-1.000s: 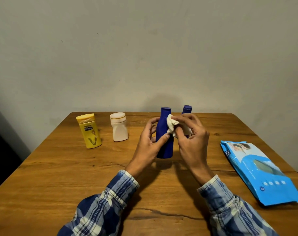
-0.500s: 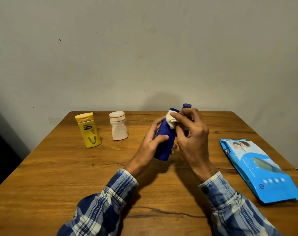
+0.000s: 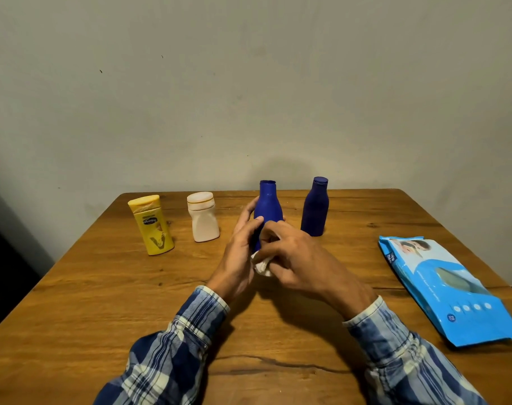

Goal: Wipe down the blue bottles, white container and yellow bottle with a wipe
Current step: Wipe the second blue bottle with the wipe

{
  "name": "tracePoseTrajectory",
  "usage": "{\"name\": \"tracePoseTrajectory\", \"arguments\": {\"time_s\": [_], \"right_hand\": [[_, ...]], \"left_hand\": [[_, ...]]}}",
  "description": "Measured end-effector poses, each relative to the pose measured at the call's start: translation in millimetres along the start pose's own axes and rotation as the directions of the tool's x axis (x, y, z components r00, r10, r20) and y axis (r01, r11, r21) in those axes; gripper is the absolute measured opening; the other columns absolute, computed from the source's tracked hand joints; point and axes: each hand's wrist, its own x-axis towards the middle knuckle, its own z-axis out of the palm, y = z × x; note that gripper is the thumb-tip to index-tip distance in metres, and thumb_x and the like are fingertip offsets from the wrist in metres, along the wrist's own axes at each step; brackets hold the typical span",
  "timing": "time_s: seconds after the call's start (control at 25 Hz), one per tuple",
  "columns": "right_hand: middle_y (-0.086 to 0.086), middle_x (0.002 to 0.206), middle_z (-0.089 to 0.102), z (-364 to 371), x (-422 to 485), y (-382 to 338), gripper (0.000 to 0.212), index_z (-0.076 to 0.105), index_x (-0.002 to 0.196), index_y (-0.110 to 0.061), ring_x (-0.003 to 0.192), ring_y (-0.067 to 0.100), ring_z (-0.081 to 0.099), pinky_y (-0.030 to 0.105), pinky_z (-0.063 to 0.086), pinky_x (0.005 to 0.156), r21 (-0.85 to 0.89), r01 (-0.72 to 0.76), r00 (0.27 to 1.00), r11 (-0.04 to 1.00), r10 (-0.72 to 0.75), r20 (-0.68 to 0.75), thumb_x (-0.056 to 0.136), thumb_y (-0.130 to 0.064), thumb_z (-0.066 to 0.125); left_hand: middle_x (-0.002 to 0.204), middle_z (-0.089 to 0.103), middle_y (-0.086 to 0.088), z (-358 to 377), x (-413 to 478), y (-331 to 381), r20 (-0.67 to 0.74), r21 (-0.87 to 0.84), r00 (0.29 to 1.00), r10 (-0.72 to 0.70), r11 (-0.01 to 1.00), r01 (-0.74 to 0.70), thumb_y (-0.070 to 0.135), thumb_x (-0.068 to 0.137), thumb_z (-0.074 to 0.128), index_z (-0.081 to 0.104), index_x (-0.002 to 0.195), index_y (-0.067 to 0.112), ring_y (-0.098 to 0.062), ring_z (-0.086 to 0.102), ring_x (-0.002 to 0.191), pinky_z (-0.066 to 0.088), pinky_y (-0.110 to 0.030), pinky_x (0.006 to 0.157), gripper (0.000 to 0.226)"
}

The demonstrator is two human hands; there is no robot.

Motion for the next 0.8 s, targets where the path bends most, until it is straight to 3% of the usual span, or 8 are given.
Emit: {"name": "tracePoseTrajectory", "arguments": {"time_s": [0.08,0.12,0.2,0.28,0.44,0.6,0.68,0.8], "right_hand": [[-0.006,0.111,0.053,-7,0,7,0.014,0.076,0.103,-0.016,0.1,0.002,0.05,0.03,0.051,0.095,0.063,-0.045,0.998,0.997,0.047,-0.036,0.091,-0.013,0.067],[-0.006,0.108,0.055,-10,0,12,0.014,0.076,0.099,-0.014,0.099,0.0,0.053,0.028,0.054,0.092,0.129,-0.073,0.985,0.989,0.091,-0.144,0.089,-0.008,0.068],[-0.004,0.103,0.057,-13,0,22,0.021,0.076,0.099,-0.011,0.101,-0.006,0.056,0.015,0.052,0.085,0.27,-0.089,0.896,0.959,0.195,-0.398,0.087,0.004,0.067],[-0.001,0.104,0.058,-9,2,24,0.027,0.076,0.103,-0.011,0.104,-0.001,0.057,0.01,0.05,0.083,0.329,-0.084,0.845,0.94,0.243,-0.476,0.087,0.009,0.065],[-0.008,0.106,0.06,2,3,20,0.021,0.077,0.093,-0.016,0.112,0.003,0.057,0.022,0.053,0.093,0.346,-0.117,0.951,0.931,0.205,-0.23,0.086,0.002,0.067],[-0.013,0.091,0.063,-11,-2,20,0.026,0.076,0.076,-0.022,0.092,0.002,0.061,0.018,0.051,0.074,0.42,-0.205,0.971,0.884,0.237,-0.024,0.08,0.003,0.068],[-0.014,0.089,0.064,-17,-3,24,0.026,0.077,0.075,-0.021,0.09,0.002,0.061,0.016,0.051,0.073,0.454,-0.217,0.963,0.864,0.266,-0.048,0.079,0.003,0.069],[-0.006,0.089,0.065,-19,-2,36,0.02,0.077,0.077,-0.016,0.09,0.008,0.061,0.021,0.054,0.074,0.535,-0.197,0.898,0.822,0.371,-0.239,0.079,0.003,0.071]], "left_hand": [[0.137,0.063,-0.023,-3,3,4,-0.024,-0.006,0.999,0.034,0.999,-0.034,0.016,0.101,0.052,0.047,0.148,0.023,-0.033,0.068,0.116,0.06,-0.043,0.092,0.047],[0.137,0.063,-0.023,-5,5,6,-0.031,0.001,0.998,0.056,0.998,-0.056,0.015,0.102,0.05,0.047,0.148,0.02,-0.032,0.068,0.116,0.06,-0.043,0.094,0.045],[0.135,0.064,-0.02,-7,7,9,-0.045,0.035,0.996,0.08,0.996,-0.078,0.015,0.104,0.049,0.047,0.146,0.017,-0.027,0.068,0.115,0.058,-0.043,0.094,0.043],[0.133,0.066,-0.014,-8,9,10,-0.066,0.057,0.995,0.08,0.995,-0.076,0.014,0.104,0.048,0.05,0.143,0.018,-0.023,0.069,0.112,0.059,-0.041,0.092,0.039],[0.126,0.071,-0.013,-8,7,10,-0.045,0.07,0.998,0.05,0.996,-0.047,0.019,0.102,0.053,0.051,0.142,0.017,-0.026,0.071,0.11,0.062,-0.039,0.087,0.04],[0.129,0.07,-0.014,-8,8,6,-0.067,0.226,0.995,0.073,0.973,-0.056,0.025,0.099,0.06,0.054,0.139,0.017,-0.027,0.07,0.11,0.061,-0.037,0.088,0.041],[0.124,0.072,-0.011,-9,11,4,-0.101,0.264,0.989,0.108,0.961,-0.078,0.024,0.1,0.059,0.054,0.137,0.016,-0.023,0.071,0.106,0.062,-0.034,0.083,0.038],[0.127,0.071,-0.007,-16,19,3,-0.125,0.373,0.976,0.177,0.92,-0.119,0.012,0.099,0.062,0.047,0.144,0.014,-0.014,0.072,0.108,0.061,-0.028,0.08,0.047]]}}
